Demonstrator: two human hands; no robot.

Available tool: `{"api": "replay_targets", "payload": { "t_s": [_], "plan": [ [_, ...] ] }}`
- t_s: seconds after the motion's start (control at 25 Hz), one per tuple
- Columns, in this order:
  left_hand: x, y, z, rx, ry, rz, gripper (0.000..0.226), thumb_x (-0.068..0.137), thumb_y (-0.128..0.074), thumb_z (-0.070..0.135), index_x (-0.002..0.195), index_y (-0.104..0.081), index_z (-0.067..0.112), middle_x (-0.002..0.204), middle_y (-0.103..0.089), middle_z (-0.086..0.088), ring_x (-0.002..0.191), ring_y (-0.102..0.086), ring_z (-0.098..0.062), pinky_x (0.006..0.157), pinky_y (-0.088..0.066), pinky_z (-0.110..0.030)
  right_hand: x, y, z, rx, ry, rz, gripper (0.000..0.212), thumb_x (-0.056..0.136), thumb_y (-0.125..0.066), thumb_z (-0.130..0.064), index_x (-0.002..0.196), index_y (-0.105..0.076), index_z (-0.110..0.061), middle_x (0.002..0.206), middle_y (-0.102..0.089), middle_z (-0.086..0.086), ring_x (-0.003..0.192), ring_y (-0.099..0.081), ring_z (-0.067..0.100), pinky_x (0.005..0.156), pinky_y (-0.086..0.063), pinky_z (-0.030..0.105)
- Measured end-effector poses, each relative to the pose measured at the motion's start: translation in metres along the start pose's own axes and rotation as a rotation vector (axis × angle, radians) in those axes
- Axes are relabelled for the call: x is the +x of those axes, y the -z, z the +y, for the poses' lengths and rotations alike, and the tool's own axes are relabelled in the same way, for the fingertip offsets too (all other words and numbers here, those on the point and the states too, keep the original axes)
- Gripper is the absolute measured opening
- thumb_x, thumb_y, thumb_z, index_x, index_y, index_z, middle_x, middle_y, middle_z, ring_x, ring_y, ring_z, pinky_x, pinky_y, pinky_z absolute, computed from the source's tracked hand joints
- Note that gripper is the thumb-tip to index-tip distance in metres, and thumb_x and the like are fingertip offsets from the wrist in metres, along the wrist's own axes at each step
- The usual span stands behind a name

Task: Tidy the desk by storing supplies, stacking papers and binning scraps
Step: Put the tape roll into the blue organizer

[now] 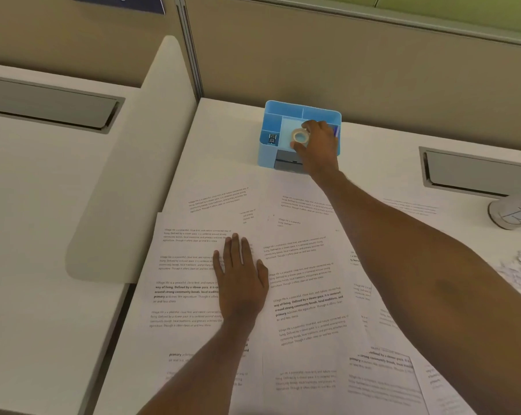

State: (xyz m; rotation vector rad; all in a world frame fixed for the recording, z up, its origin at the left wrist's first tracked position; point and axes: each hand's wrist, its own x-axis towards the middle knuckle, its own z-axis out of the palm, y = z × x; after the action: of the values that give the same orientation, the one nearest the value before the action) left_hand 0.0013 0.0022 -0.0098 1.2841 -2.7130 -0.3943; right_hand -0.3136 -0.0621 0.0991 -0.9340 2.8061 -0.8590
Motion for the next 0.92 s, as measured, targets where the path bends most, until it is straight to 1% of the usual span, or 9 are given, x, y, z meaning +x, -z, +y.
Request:
{"api": "replay_targets", "payload": {
  "t_s": [0.12,0.32,0.44,0.6,0.72,0.8,0.84,0.92],
  "plan": [
    [-0.001,0.0,0.0,0.008,-0.003,0.004,0.064,0.109,-0.038,0.039,0.162,-0.036,0.003,0.171,-0.034,-0.018,0.161,-0.028,-0.034,0.131,-0.019,-0.06,-0.002,0.004,-0.001,0.012,-0.014,-0.018,0.05,0.089,-0.073,-0.034,0.132,-0.053,-0.018,0.133,-0.058,0.004,0.126,-0.051,0.02,0.11,-0.04,0.036],
    [-0.002,0.001,0.0,0.004,-0.012,0.013,0.063,0.109,-0.039,0.038,0.161,-0.037,0.003,0.17,-0.035,-0.018,0.16,-0.028,-0.035,0.131,-0.019,-0.06,-0.027,0.014,0.0,-0.001,0.05,0.061,0.043,0.089,-0.074,-0.031,0.126,-0.057,-0.019,0.13,-0.059,0.002,0.122,-0.052,0.02,0.104,-0.041,0.033],
    [-0.001,0.001,-0.001,0.006,-0.014,0.014,0.063,0.108,-0.038,0.039,0.16,-0.038,0.002,0.169,-0.036,-0.019,0.16,-0.03,-0.036,0.131,-0.019,-0.06,-0.058,0.017,0.0,-0.01,0.059,0.076,0.043,0.089,-0.074,-0.027,0.128,-0.058,-0.021,0.134,-0.058,0.0,0.126,-0.051,0.019,0.107,-0.041,0.033],
    [-0.001,0.001,0.0,-0.022,-0.015,0.013,0.063,0.107,-0.039,0.04,0.159,-0.039,0.003,0.168,-0.037,-0.018,0.159,-0.029,-0.034,0.131,-0.018,-0.059,-0.113,0.018,0.008,-0.045,0.064,0.043,0.041,0.092,-0.07,-0.033,0.13,-0.054,-0.024,0.139,-0.056,-0.003,0.126,-0.05,0.018,0.109,-0.04,0.034],
    [-0.001,0.004,-0.004,-0.088,-0.015,0.041,0.06,0.104,-0.051,0.037,0.155,-0.043,0.006,0.167,-0.04,-0.015,0.158,-0.031,-0.033,0.131,-0.019,-0.058,-0.152,0.021,0.02,-0.088,0.045,-0.012,0.031,0.094,-0.068,-0.031,0.123,-0.06,-0.024,0.133,-0.057,-0.002,0.123,-0.051,0.019,0.11,-0.036,0.033],
    [-0.002,0.004,-0.007,-0.138,-0.029,0.066,0.057,0.1,-0.06,0.033,0.15,-0.049,0.01,0.164,-0.042,-0.014,0.156,-0.033,-0.034,0.132,-0.019,-0.056,-0.179,0.024,0.031,-0.116,0.072,-0.028,0.029,0.094,-0.068,-0.028,0.121,-0.061,-0.022,0.129,-0.059,-0.002,0.119,-0.053,0.02,0.107,-0.036,0.033],
    [-0.003,0.003,-0.009,-0.158,-0.043,0.083,0.053,0.098,-0.062,0.031,0.146,-0.053,0.011,0.161,-0.045,-0.014,0.153,-0.036,-0.035,0.131,-0.02,-0.056,-0.193,0.025,0.036,-0.13,0.085,-0.036,0.029,0.093,-0.067,-0.027,0.121,-0.062,-0.021,0.127,-0.059,-0.002,0.118,-0.053,0.02,0.105,-0.036,0.033],
    [-0.004,0.003,-0.012,-0.193,-0.061,0.112,0.046,0.097,-0.06,0.03,0.14,-0.06,0.011,0.151,-0.052,-0.013,0.143,-0.045,-0.036,0.127,-0.028,-0.058,-0.222,0.027,0.048,-0.138,0.081,-0.064,0.029,0.093,-0.067,-0.025,0.121,-0.061,-0.021,0.127,-0.059,-0.002,0.117,-0.053,0.019,0.104,-0.036,0.033]
  ]
}}
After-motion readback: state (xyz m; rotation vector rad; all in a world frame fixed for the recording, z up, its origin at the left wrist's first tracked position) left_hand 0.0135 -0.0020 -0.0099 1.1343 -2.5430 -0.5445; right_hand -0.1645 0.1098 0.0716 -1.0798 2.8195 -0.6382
